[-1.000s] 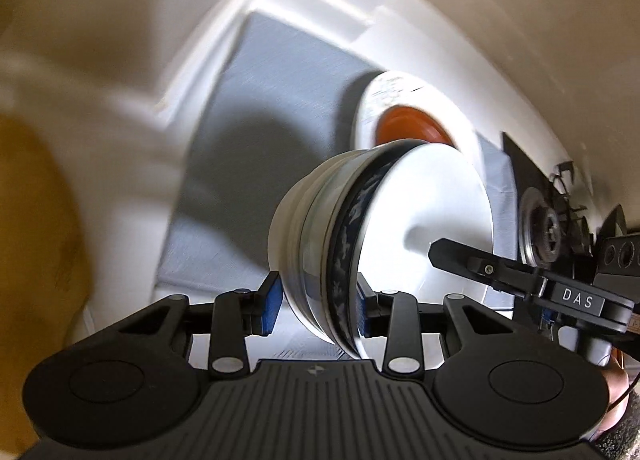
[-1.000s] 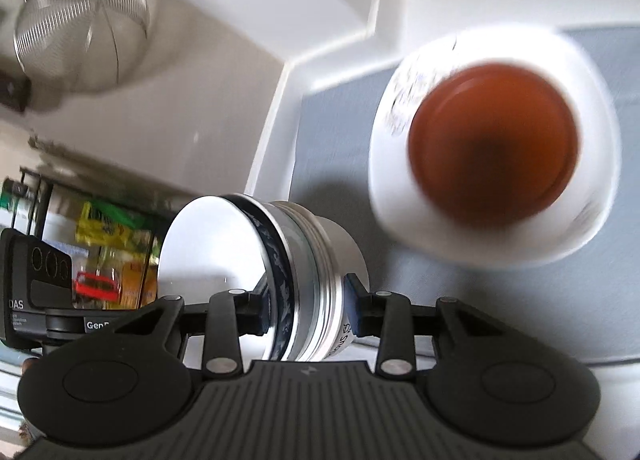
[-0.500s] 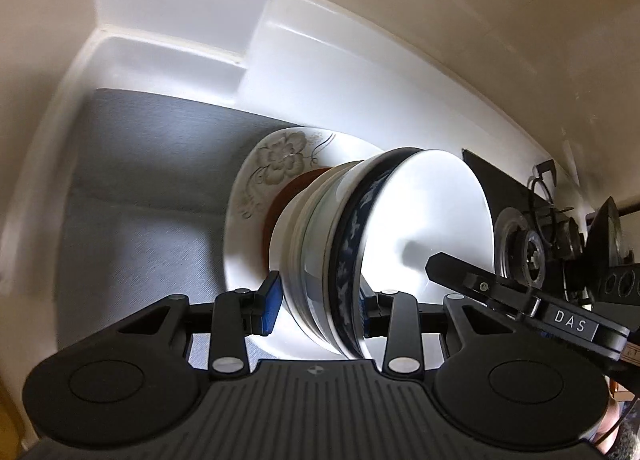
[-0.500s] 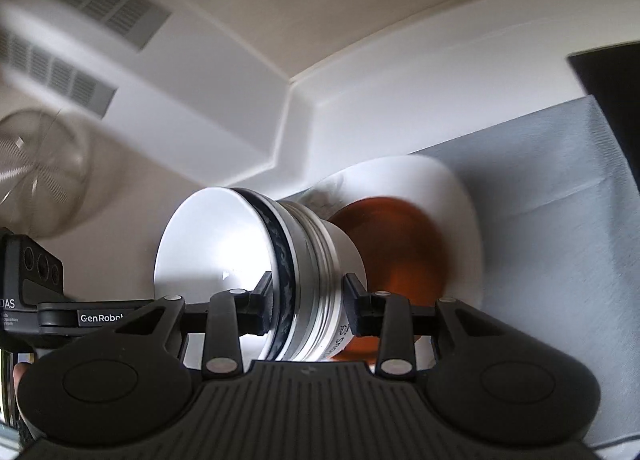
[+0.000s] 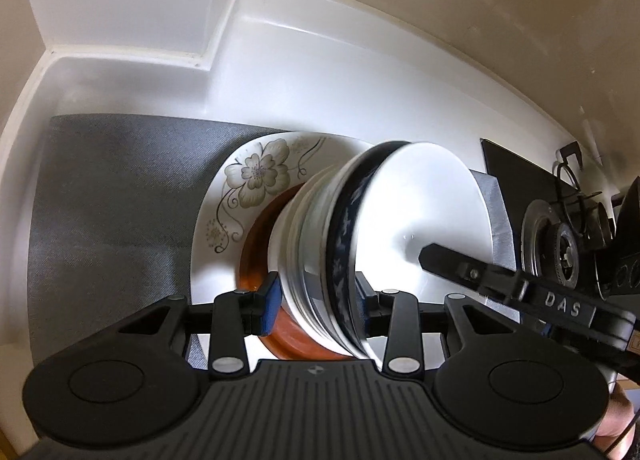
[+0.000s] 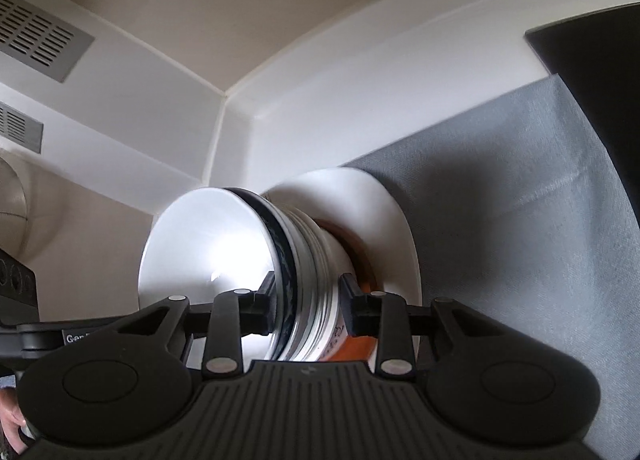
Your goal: Organize plates and bowls
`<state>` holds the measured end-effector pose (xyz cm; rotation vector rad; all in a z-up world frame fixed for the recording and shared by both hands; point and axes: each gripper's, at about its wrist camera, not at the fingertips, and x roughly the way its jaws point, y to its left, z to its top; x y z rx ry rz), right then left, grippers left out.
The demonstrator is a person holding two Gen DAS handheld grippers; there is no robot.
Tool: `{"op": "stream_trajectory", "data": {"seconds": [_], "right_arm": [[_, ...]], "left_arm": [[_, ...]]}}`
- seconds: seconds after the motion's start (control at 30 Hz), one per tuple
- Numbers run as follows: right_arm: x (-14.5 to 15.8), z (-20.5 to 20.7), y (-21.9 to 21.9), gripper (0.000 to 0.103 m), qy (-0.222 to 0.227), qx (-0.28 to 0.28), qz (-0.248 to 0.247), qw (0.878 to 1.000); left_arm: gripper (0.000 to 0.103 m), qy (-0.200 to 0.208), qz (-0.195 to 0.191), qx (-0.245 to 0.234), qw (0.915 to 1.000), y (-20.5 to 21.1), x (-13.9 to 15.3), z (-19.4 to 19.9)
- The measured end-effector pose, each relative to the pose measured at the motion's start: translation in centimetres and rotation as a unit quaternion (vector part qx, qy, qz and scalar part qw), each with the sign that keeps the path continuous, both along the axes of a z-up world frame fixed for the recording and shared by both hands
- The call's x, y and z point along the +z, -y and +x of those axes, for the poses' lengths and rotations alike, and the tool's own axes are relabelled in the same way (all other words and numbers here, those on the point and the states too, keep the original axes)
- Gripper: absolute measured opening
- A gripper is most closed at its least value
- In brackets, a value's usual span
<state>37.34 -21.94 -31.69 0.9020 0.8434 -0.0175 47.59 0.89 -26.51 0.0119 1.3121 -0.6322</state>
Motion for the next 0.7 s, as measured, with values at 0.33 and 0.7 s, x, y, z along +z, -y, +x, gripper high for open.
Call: {"op": "stream_trajectory", "data": {"seconds": [0.33,0.7], "right_arm": [[1.8,-1.4,-1.6,0.049,0.012,-0.012,-0.054,0.998],[14.0,-10.5,-7.7,0.086,0.006,-0.028,-0.232,0.972]], "left_arm": [[0.07,0.086,0.0,0.013,0.9962,-1.3,2.5,-2.1],[0.094,0.209,0.01,0.027,0.9775,-4.0,15.1,-11.8]]}}
